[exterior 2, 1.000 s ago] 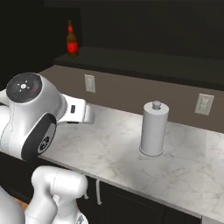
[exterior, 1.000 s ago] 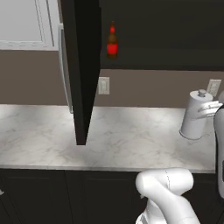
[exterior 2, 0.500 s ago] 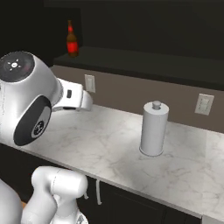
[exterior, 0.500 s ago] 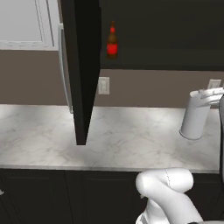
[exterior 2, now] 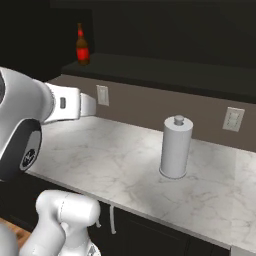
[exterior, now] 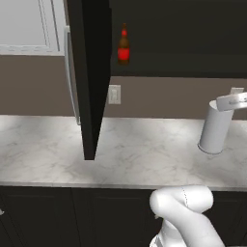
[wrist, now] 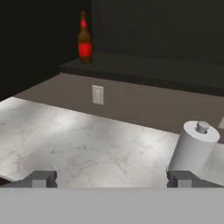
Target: Get the candle and the beer from the cabinet and move them to the dining counter.
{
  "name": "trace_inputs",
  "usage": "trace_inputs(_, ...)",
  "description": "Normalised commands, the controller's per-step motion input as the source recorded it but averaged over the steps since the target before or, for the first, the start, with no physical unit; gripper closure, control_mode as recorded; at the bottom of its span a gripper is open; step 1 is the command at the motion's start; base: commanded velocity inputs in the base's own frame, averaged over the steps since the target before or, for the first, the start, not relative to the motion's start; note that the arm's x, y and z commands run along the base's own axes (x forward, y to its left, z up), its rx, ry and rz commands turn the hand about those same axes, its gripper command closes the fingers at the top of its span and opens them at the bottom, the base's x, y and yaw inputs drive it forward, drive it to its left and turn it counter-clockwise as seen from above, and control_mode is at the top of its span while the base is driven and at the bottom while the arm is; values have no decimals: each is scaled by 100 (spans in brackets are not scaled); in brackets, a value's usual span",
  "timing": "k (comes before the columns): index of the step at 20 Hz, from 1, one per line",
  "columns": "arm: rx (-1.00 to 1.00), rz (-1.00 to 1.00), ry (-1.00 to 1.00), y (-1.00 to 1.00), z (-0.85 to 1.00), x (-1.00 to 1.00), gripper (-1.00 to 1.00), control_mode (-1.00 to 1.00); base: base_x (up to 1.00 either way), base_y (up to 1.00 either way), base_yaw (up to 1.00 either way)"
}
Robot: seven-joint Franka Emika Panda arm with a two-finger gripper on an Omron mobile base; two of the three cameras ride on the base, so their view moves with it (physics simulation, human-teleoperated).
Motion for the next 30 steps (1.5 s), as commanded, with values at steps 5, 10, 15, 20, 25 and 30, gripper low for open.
trace_inputs(5, 0, 0, -6, 9, 39, 1, -100, -100, 0, 0, 0)
trace_inputs(10, 3, 0, 3, 2, 47, 13, -100, -100, 0, 0, 0)
trace_inputs(15, 9, 0, 3, 5, 37, 15, -100, -100, 0, 0, 0)
trace_inputs(20, 6, 3, -8, 9, 1, 22, -100, -100, 0, 0, 0)
trace_inputs(25, 12, 0, -1, 0, 0, 47, -100, -100, 0, 0, 0)
trace_inputs(30, 11, 0, 1, 4, -4, 51, -100, -100, 0, 0, 0)
